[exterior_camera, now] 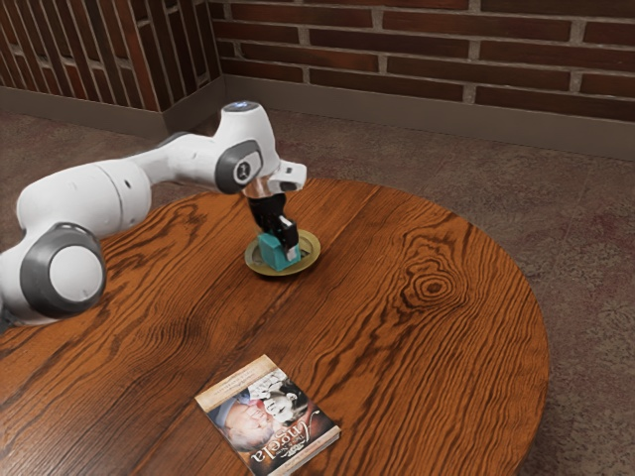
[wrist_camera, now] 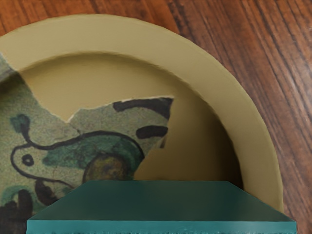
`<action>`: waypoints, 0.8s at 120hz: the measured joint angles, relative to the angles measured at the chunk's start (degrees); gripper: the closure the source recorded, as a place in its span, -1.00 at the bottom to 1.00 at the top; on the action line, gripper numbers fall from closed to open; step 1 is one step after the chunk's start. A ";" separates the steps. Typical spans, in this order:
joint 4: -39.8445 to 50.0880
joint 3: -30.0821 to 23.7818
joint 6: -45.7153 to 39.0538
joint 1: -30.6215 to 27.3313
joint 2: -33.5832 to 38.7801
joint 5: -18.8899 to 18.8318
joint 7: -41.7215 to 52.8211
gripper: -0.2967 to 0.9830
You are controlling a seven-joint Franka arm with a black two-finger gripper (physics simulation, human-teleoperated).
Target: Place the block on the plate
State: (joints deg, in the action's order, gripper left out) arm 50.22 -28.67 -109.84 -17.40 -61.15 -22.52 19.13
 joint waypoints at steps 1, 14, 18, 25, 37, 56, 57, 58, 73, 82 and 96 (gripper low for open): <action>-0.10 -0.15 0.05 0.00 -0.06 -0.12 0.03 -0.06; -1.07 -1.00 0.58 0.08 -0.32 -1.22 0.34 -0.09; -1.15 -1.32 0.73 0.09 -0.38 -1.67 0.45 -0.14; -1.21 -1.83 0.96 0.09 -0.43 -2.29 0.63 -0.23; -1.06 -2.14 1.33 0.01 0.29 -2.84 0.89 -0.34; 3.97 -2.64 3.77 0.94 11.93 -2.66 0.26 -0.44; 4.54 -2.67 3.95 1.04 12.72 -2.61 0.17 -0.45; 5.18 -2.70 4.13 1.13 13.53 -2.51 0.07 -0.45; 17.90 -2.33 8.43 1.30 27.68 3.15 -1.97 -0.49; 22.10 -1.01 12.03 2.79 34.06 7.03 -3.42 -0.50; 27.55 7.91 17.12 10.30 42.89 13.79 -5.47 -0.52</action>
State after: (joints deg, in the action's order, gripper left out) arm 77.77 -20.75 -92.72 -7.10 -18.26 -8.74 13.66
